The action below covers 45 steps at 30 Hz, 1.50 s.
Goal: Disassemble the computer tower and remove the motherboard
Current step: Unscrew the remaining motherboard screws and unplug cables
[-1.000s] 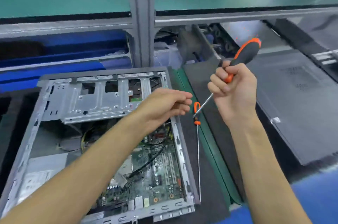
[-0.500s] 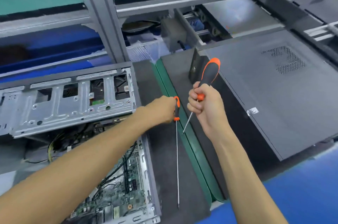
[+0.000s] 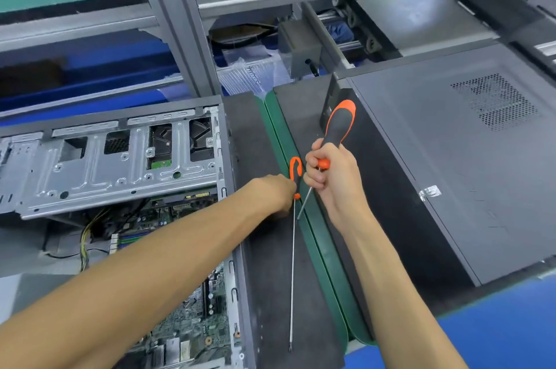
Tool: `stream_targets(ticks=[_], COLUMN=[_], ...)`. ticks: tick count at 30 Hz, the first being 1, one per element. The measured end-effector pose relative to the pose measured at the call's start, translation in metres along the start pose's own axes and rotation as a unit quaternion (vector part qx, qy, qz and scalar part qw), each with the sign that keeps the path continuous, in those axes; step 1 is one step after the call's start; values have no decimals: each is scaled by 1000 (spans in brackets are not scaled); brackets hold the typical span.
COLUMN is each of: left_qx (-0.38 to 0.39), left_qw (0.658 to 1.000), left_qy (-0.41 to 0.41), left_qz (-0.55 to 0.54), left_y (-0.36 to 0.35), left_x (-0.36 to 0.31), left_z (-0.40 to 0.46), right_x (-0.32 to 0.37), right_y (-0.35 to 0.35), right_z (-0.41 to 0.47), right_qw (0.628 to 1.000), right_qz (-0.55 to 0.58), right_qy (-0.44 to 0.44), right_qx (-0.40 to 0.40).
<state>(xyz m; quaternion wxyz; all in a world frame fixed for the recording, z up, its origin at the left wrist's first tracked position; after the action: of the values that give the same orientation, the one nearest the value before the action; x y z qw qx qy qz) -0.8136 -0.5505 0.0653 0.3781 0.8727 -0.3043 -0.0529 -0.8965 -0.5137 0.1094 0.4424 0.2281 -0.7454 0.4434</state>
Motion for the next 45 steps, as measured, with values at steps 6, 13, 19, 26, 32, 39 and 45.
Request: stream_targets(ticks=[6, 13, 19, 26, 32, 39, 45], left_qx=[-294, -258, -50, -83, 20, 65, 89], left_qw=[952, 718, 414, 303, 292, 386, 691], left_qy=[-45, 54, 95, 24, 36, 48, 63], left_qz=[-76, -644, -904, -949, -956, -919, -715], left_y=[54, -21, -100, -99, -140, -133, -145], left_x=[27, 140, 163, 161, 144, 164, 203], left_z=[-69, -127, -107, -104, -118, -128, -145], right_x=[16, 30, 7, -16, -18, -12, -7], right_y=[-19, -91, -138, -142, -136, -131, -143], right_z=[3, -9, -25, -44, -52, -60, -62], right_qw=[999, 991, 990, 996, 997, 997, 993], right_qz=[40, 3, 11, 3, 10, -12, -32], right_qy=[19, 89, 88, 61, 59, 65, 78], right_qx=[28, 102, 114, 72, 56, 51, 85])
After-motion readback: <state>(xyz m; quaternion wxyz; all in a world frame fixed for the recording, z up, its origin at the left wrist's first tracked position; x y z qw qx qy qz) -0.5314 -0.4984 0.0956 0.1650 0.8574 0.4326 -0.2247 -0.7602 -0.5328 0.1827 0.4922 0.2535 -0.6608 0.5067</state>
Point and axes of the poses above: each hand's wrist, its own z-axis towards the middle knuckle, its own y-axis out of the back of the hand, x = y × z, the point moved 8 cm from there along z, towards the middle knuckle, and after that the axes turned 10 degrees about y, right-handed, at the moved point
